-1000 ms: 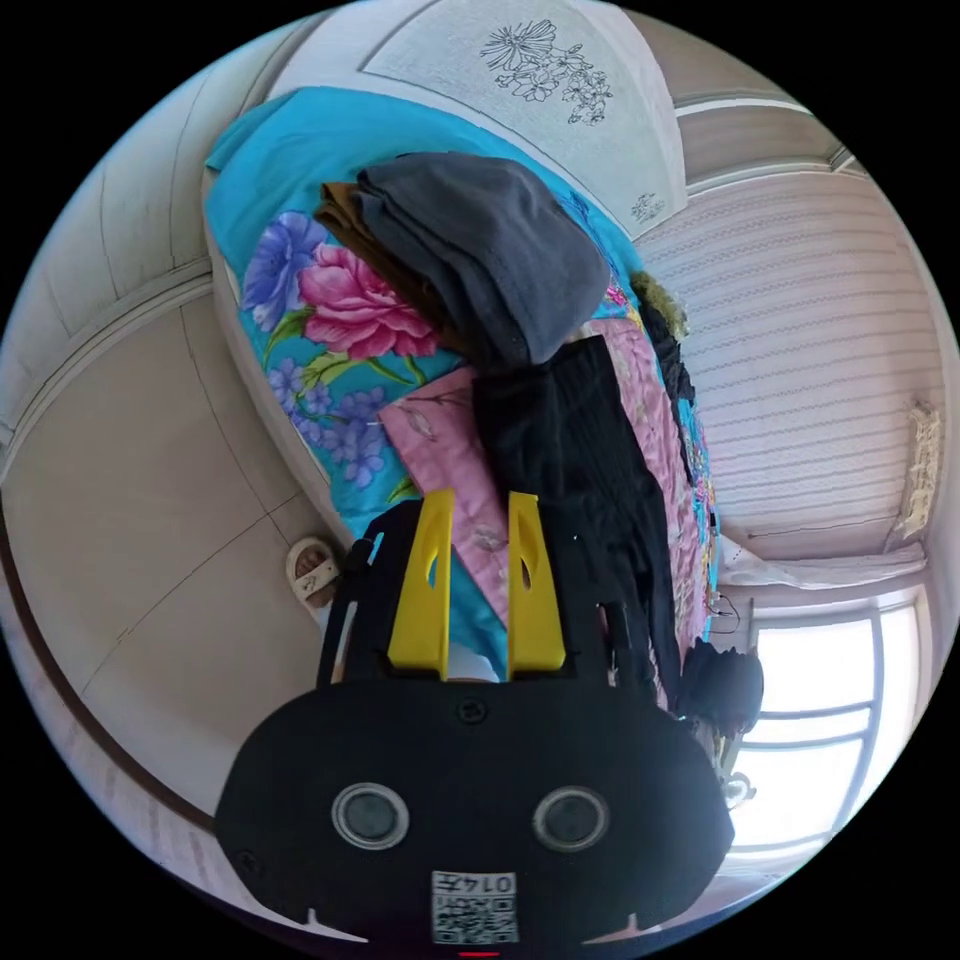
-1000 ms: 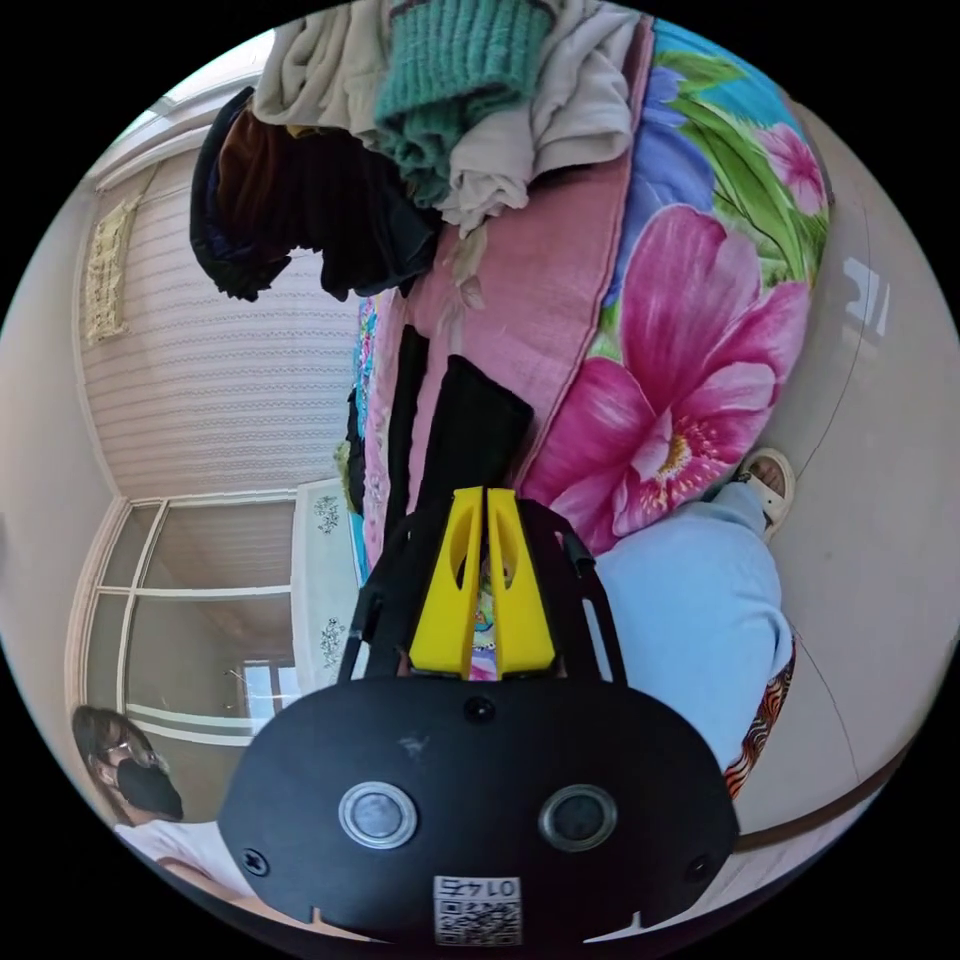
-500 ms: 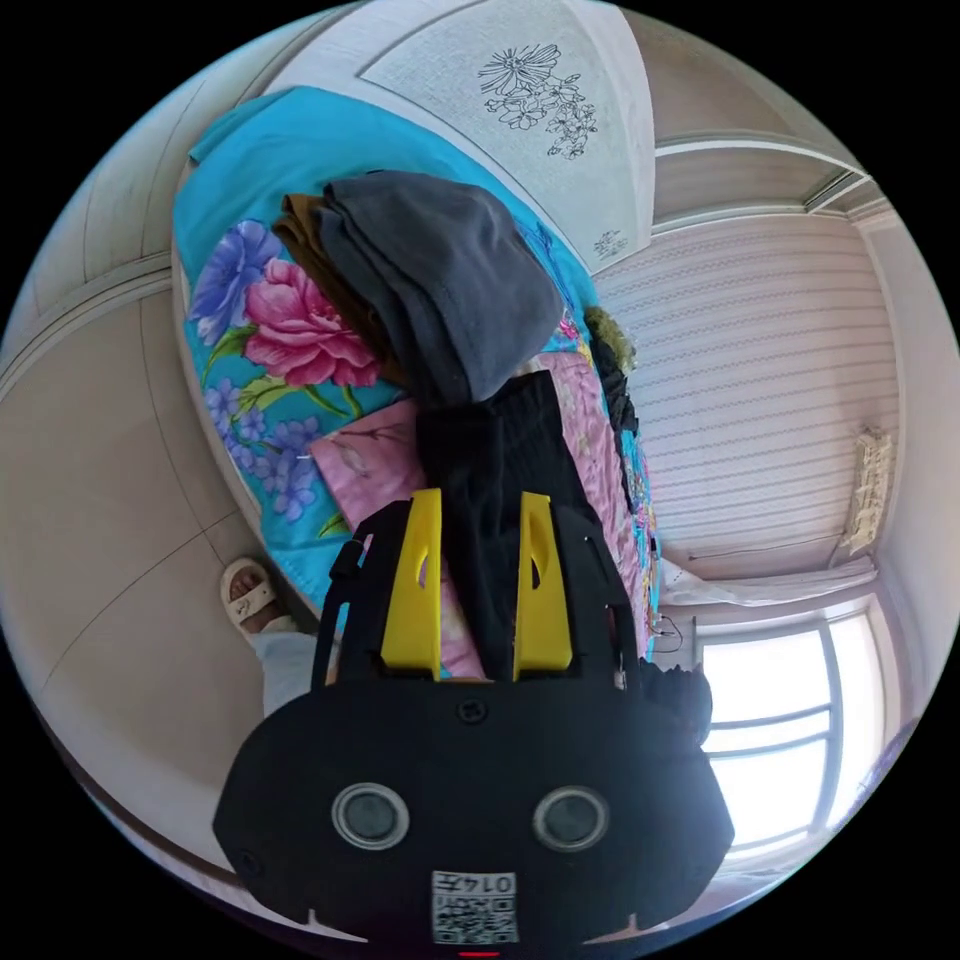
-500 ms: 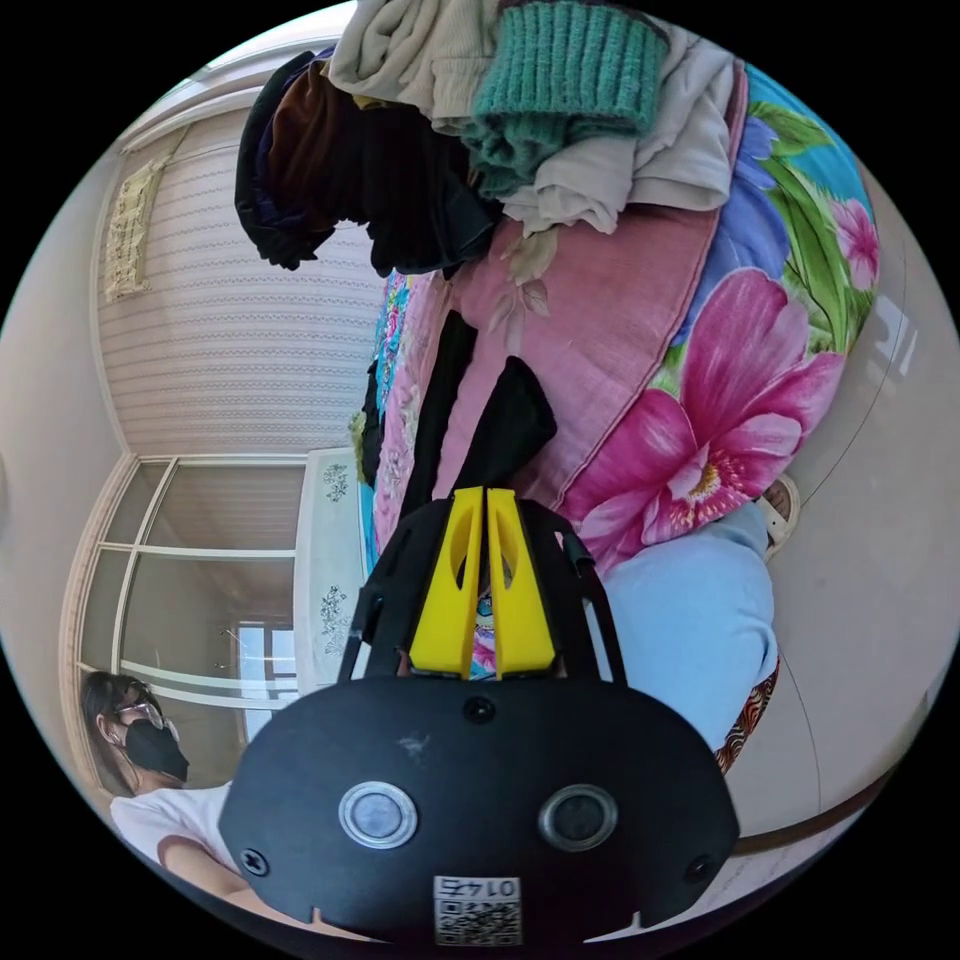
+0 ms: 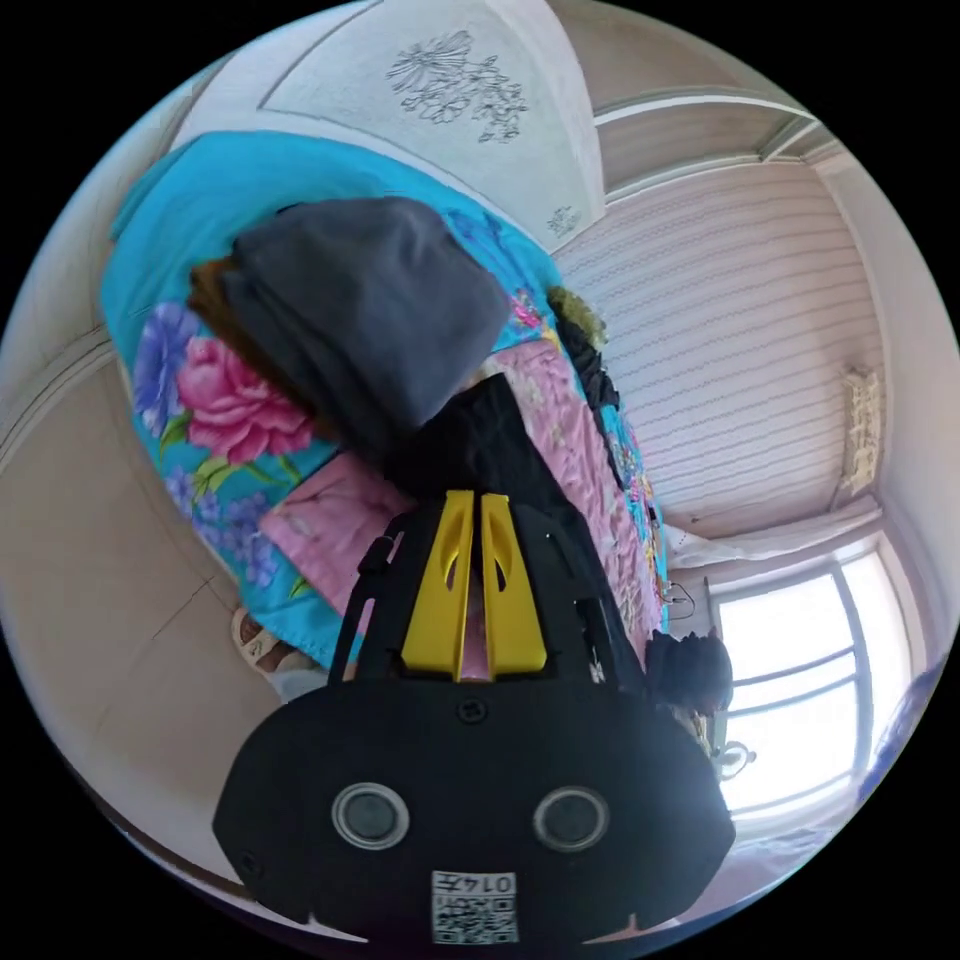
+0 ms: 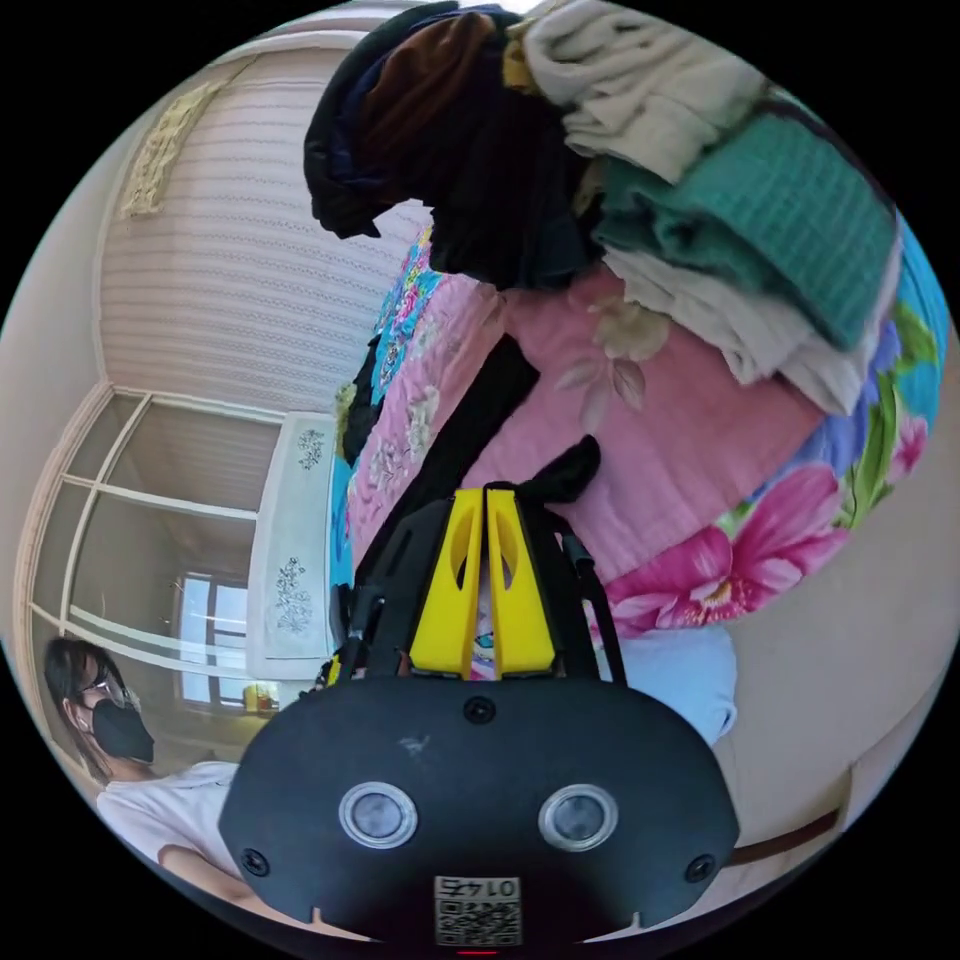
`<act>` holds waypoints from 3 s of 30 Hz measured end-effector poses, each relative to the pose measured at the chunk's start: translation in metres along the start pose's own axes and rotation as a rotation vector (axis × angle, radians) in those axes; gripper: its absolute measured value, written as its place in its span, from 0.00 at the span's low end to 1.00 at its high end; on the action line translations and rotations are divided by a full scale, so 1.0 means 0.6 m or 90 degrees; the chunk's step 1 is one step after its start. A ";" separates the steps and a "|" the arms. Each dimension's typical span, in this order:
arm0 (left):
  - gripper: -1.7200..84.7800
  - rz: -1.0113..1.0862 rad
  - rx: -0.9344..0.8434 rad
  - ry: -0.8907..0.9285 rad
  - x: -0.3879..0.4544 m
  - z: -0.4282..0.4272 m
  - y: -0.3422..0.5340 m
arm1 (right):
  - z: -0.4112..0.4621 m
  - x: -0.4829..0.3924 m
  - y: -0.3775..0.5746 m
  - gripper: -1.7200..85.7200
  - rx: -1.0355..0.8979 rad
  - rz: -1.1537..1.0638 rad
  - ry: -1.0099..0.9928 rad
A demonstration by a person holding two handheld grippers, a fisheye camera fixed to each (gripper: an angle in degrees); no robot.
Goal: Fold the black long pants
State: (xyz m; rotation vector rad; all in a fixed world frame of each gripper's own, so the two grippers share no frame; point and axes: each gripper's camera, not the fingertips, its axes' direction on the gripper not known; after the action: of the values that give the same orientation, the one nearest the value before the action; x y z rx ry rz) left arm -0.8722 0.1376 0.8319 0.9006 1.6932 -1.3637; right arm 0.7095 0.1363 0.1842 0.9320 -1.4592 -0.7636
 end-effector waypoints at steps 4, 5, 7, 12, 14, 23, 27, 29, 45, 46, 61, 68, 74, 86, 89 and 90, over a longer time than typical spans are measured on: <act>0.01 0.085 0.002 0.037 0.090 0.013 -0.069 | 0.051 -0.061 -0.105 0.02 -0.045 -0.034 0.049; 0.01 0.088 0.003 0.054 0.110 0.030 -0.090 | 0.075 -0.076 -0.137 0.02 -0.062 -0.033 0.068; 0.01 0.084 -0.001 0.065 0.136 0.066 -0.120 | 0.112 -0.089 -0.185 0.02 -0.080 -0.013 0.104; 0.07 0.088 0.010 0.011 0.192 0.142 -0.161 | 0.162 -0.112 -0.265 0.04 0.003 -0.001 0.128; 0.10 0.107 0.030 0.005 0.194 0.147 -0.160 | 0.170 -0.094 -0.279 0.07 0.019 0.001 0.148; 0.12 0.079 0.003 -0.066 0.061 0.153 -0.027 | 0.209 0.119 -0.147 0.11 -0.022 0.038 0.079; 0.14 0.018 -0.014 -0.031 0.019 0.208 0.012 | 0.215 0.173 -0.129 0.13 0.068 0.068 0.002; 0.15 0.010 -0.001 0.005 0.022 0.251 0.019 | 0.237 0.185 -0.150 0.14 0.094 0.075 -0.040; 0.01 0.076 -0.001 -0.043 0.042 0.299 0.029 | 0.252 0.261 -0.226 0.03 0.021 0.018 -0.048; 0.01 0.064 -0.005 -0.040 0.023 0.292 0.047 | 0.252 0.277 -0.211 0.03 0.010 0.008 -0.038; 0.07 0.125 -0.098 -0.159 -0.141 0.253 0.345 | 0.300 0.589 0.052 0.03 -0.082 0.038 0.045; 0.06 0.340 -0.087 -0.245 -0.071 0.243 0.533 | 0.321 0.628 0.197 0.02 -0.001 -0.044 0.285; 0.02 0.711 -0.145 -0.214 0.085 0.401 0.823 | 0.706 0.445 0.357 0.02 -0.220 -0.434 0.323; 0.01 0.882 -0.312 -0.203 0.078 0.748 1.153 | 1.389 0.391 0.654 0.01 -0.506 -0.761 0.545; 0.01 0.898 -0.334 -0.215 0.066 0.775 1.180 | 1.455 0.430 0.706 0.01 -0.503 -0.811 0.591; 0.01 0.900 -0.340 -0.216 0.063 0.780 1.185 | 1.468 0.436 0.716 0.01 -0.515 -0.819 0.604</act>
State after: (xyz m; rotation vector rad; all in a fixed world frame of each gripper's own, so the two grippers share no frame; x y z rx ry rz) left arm -0.2016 -0.1934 0.4240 1.0756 0.6847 -0.0678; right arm -0.2149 0.0548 0.5942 1.2370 0.4452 -1.3731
